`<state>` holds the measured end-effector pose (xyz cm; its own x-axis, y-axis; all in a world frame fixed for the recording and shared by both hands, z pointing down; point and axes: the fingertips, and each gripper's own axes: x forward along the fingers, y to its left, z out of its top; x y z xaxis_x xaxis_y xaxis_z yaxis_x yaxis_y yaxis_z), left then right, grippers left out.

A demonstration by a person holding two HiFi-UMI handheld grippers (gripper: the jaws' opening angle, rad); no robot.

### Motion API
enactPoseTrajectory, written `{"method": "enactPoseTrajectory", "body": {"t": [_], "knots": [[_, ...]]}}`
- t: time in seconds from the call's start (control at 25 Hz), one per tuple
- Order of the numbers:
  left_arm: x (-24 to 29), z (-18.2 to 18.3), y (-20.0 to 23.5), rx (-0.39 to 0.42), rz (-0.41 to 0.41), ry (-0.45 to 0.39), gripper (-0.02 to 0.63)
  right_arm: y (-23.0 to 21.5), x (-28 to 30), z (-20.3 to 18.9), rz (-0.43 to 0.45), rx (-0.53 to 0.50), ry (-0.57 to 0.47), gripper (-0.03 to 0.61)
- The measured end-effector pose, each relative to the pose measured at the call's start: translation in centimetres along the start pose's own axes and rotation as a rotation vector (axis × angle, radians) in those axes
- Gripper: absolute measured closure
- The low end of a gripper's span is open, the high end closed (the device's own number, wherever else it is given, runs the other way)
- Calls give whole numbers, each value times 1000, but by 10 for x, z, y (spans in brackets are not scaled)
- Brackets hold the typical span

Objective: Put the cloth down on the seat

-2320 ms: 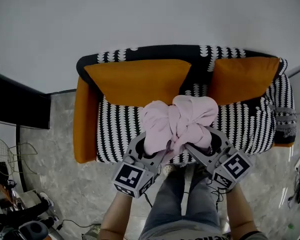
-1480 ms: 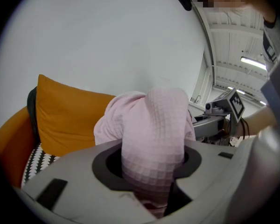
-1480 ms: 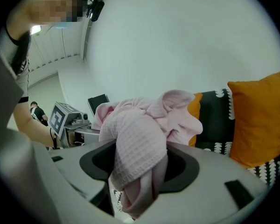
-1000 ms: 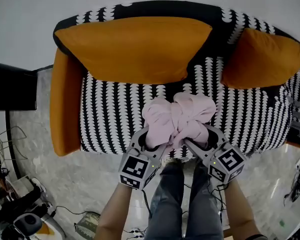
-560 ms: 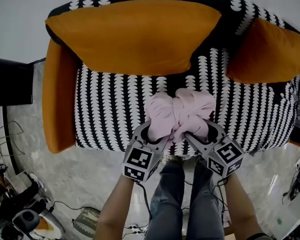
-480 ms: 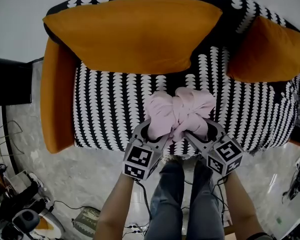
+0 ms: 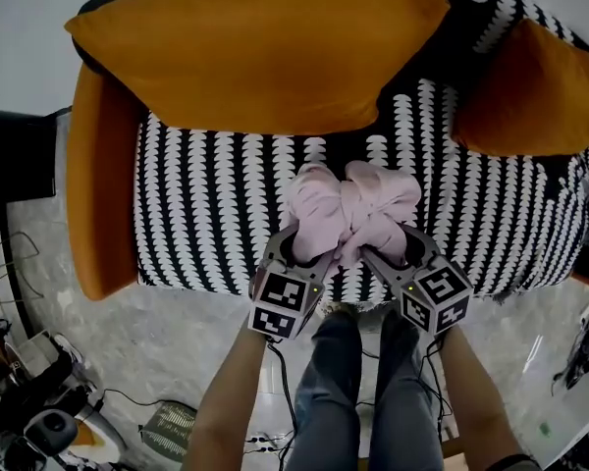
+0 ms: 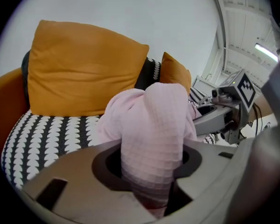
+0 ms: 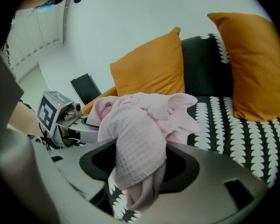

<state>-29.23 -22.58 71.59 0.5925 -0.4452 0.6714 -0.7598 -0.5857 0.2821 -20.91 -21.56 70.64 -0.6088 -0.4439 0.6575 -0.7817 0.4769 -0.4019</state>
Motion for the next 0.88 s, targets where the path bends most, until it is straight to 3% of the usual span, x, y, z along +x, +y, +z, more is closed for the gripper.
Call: {"method": "enactPoseTrajectory", "body": {"t": [0.2, 0.48, 0.76, 0.88], "knots": [[17, -15, 54, -28, 47, 39, 383, -6, 56, 3, -15, -15, 22, 293], [15, 11, 19, -55, 25, 71, 365, -24, 7, 14, -47, 17, 70, 287], [2, 3, 26, -14, 70, 23, 357, -33, -3, 16, -80, 15, -19, 291], [-19, 17, 30, -20, 87, -7, 357, -27, -18, 40, -89, 29, -67, 348]]}}
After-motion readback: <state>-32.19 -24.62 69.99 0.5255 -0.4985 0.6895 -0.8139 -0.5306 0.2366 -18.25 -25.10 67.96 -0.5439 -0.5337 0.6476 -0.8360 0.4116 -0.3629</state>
